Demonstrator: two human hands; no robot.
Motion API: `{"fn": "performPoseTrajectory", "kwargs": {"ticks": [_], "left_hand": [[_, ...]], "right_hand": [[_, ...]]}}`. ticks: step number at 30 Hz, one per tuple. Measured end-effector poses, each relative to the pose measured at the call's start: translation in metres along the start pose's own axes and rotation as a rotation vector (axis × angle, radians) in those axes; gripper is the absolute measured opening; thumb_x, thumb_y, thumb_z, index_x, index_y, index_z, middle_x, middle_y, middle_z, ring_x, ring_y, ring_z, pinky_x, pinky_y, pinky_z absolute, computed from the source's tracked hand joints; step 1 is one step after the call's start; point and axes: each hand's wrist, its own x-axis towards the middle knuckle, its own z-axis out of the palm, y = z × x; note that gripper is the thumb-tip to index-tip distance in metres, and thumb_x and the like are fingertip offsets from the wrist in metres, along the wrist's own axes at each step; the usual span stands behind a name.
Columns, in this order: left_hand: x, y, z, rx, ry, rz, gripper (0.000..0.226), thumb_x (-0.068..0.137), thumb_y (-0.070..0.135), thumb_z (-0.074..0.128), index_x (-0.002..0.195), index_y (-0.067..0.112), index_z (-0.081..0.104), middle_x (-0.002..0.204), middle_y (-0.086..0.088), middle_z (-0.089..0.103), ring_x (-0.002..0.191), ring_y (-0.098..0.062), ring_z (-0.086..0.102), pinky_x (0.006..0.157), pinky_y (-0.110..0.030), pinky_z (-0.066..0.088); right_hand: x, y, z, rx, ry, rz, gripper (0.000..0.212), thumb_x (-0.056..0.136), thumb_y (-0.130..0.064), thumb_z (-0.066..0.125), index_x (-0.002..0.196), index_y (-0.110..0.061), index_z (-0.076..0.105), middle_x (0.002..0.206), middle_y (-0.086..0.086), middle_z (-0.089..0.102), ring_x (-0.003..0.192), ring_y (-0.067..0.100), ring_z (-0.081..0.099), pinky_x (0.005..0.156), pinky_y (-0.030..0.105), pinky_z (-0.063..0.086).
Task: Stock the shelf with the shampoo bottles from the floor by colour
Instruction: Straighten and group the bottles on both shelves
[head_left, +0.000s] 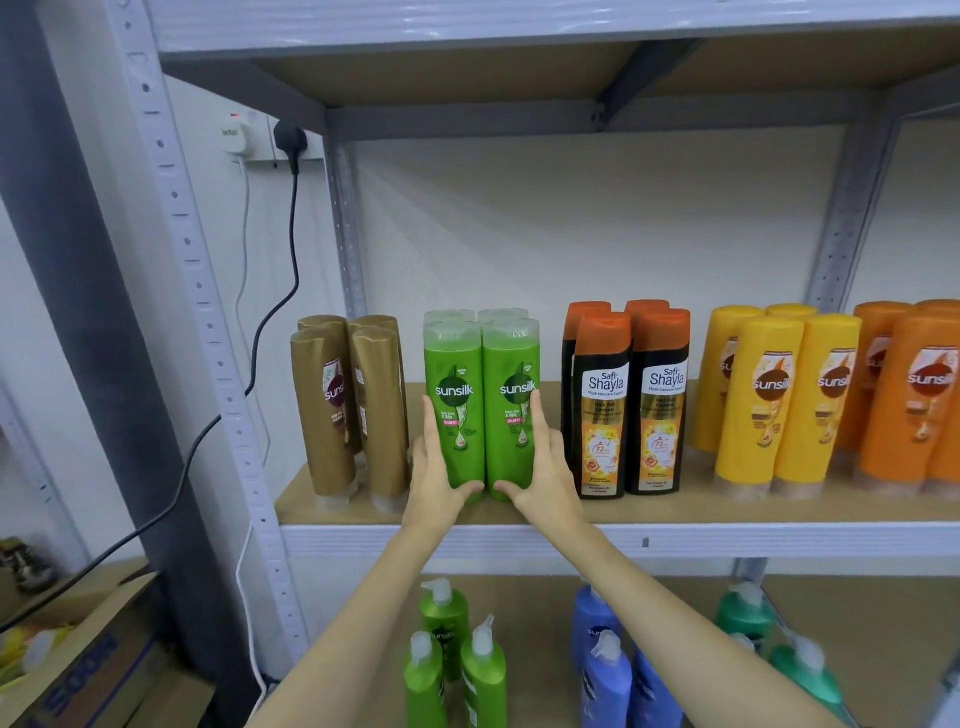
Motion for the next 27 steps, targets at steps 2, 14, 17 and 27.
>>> {"fn": "performPoseTrajectory", "kwargs": {"ticks": [2,14,17,27], "left_hand": [[-0.001,0.0,0.001,0.003,0.007,-0.006,0.127,0.066,0.003,0.079,0.137,0.036,-0.021,0.136,-0.013,0.034,0.127,-0.019,0.031,0.104,-0.026,0.023],[-0.012,0.016,-0.002,0.015,0.029,-0.111,0.116,0.071,-0.003,0.072,0.143,0.033,-0.01,0.138,-0.01,0.029,0.128,-0.014,0.032,0.106,-0.027,0.025],[-0.025,0.017,-0.016,0.075,0.057,-0.073,0.098,0.072,-0.003,0.072,0.146,0.022,0.012,0.138,-0.01,0.032,0.125,-0.017,0.039,0.107,-0.028,0.029],[-0.07,0.008,-0.08,0.156,0.456,0.061,0.041,0.087,0.001,0.055,0.126,0.012,0.046,0.114,-0.003,0.051,0.102,-0.004,0.048,0.093,-0.027,0.044]], "right_hand": [[-0.001,0.001,0.001,-0.004,0.008,-0.005,0.125,0.07,-0.01,0.077,0.132,-0.055,-0.021,0.125,0.004,0.035,0.115,0.021,0.05,0.101,0.043,0.043],[-0.006,0.001,-0.003,0.032,-0.034,-0.019,0.117,0.073,-0.005,0.074,0.139,-0.041,-0.015,0.134,0.008,0.032,0.121,0.023,0.047,0.103,0.036,0.039],[-0.015,0.0,0.0,-0.031,0.112,-0.08,0.105,0.075,-0.004,0.07,0.146,-0.033,-0.002,0.136,0.013,0.035,0.122,0.024,0.042,0.104,0.038,0.04],[-0.038,-0.054,0.044,0.089,0.024,-0.344,0.064,0.087,-0.007,0.054,0.142,-0.028,0.028,0.126,0.0,0.048,0.103,0.012,0.053,0.084,0.02,0.045]]}}
